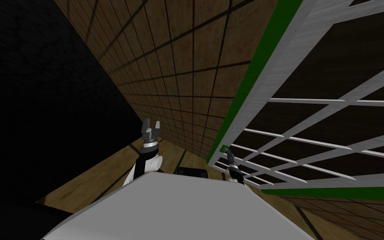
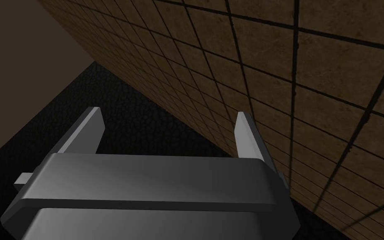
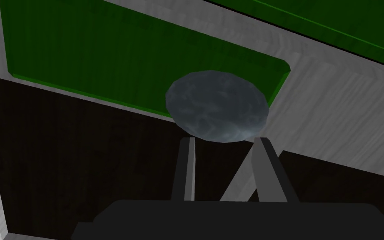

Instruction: Pull the door open

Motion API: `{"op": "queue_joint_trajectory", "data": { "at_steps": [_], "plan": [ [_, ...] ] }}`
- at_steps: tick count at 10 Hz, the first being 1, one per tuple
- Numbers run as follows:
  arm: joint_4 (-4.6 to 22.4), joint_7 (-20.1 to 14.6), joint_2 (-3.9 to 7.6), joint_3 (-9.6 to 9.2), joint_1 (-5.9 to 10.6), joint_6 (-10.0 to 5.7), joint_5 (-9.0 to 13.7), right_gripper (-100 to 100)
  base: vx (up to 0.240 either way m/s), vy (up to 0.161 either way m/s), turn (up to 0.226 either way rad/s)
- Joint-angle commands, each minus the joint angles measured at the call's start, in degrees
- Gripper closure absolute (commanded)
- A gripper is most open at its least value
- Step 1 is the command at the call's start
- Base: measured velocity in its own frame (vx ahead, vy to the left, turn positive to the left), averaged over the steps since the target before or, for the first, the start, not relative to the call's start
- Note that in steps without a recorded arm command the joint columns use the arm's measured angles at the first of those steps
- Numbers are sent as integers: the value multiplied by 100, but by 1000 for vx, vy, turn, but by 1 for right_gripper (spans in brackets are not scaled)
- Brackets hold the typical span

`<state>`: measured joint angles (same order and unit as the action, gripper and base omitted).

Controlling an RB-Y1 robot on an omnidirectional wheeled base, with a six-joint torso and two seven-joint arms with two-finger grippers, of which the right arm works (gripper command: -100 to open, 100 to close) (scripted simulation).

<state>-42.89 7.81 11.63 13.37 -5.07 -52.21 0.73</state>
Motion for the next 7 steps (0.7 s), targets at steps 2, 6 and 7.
{"op": "queue_joint_trajectory", "data": {
  "at_steps": [2,6,7],
  "plan": [
    [-21,-392,-12,-139,23,0,136,100,-27,-9,40],
    [2,-877,31,-260,42,3,352,100,-39,-14,45],
    [14,-1080,52,-321,51,4,460,100,-32,-4,50]
  ]
}}
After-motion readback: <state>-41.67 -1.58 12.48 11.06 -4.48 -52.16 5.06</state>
